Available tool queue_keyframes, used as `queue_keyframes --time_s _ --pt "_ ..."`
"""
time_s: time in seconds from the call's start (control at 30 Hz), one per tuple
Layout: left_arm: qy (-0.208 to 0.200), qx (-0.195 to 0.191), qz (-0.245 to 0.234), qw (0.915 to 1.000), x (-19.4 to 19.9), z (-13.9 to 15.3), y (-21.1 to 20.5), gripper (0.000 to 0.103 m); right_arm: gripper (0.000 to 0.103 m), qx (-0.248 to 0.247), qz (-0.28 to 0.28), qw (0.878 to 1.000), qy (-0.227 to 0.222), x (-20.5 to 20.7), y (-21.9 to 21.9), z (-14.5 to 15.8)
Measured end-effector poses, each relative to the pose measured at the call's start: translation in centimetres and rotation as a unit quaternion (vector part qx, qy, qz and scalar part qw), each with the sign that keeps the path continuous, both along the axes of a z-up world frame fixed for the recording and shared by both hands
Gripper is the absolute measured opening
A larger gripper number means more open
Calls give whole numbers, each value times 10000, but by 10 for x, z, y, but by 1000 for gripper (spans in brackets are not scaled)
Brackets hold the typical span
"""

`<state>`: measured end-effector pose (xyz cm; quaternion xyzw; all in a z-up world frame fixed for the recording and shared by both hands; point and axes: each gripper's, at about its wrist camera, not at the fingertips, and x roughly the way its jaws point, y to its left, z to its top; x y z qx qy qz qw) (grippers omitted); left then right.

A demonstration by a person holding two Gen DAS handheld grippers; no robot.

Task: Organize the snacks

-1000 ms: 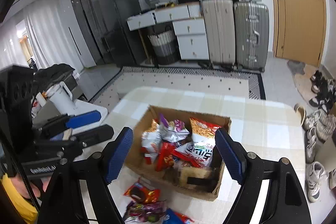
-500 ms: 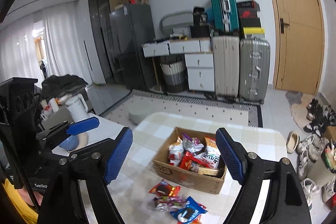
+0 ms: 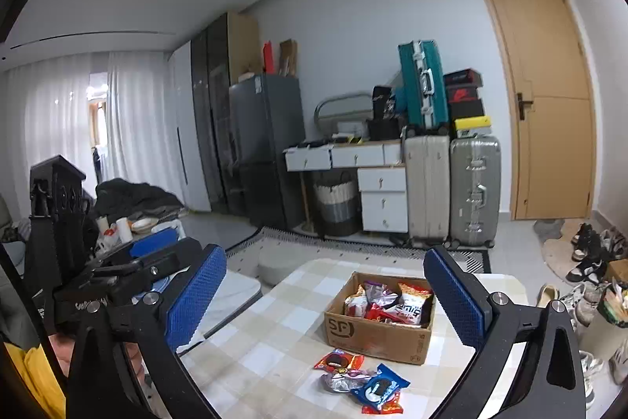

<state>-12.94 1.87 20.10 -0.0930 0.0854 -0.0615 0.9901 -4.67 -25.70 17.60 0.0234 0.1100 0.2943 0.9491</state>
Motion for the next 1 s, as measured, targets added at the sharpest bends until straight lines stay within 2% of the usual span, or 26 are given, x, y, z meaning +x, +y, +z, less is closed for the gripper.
queue_keyframes --time_s 0.1,0.23,0.37,0.47,0.57,0.63,0.73,1.0 --pt "23 -17 151 9999 -17 -15 14 102 102 -23 -93 9999 -134 -18 -5 -11" --pt "71 123 366 9992 -34 -54 22 102 102 -42 -201 9991 -363 -40 -11 -32" --pt "561 215 443 9972 -16 -106 22 102 102 -110 -404 9984 -379 -53 -11 -63" --pt "1094 242 294 9933 -7 -143 15 102 102 -95 -390 9991 -112 -51 -9 -89" --pt "1361 465 313 9891 15 -170 4 102 102 -20 -437 9990 129 -41 -12 -110" --pt "1533 402 269 9870 22 -186 3 102 102 31 -473 9984 323 -33 -14 -123" --pt "1722 305 173 9844 45 -199 2 102 102 4 -570 9964 625 -18 -13 -138" --pt "1961 428 148 9795 105 -218 -5 102 102 55 -604 9923 1079 19 -13 -167"
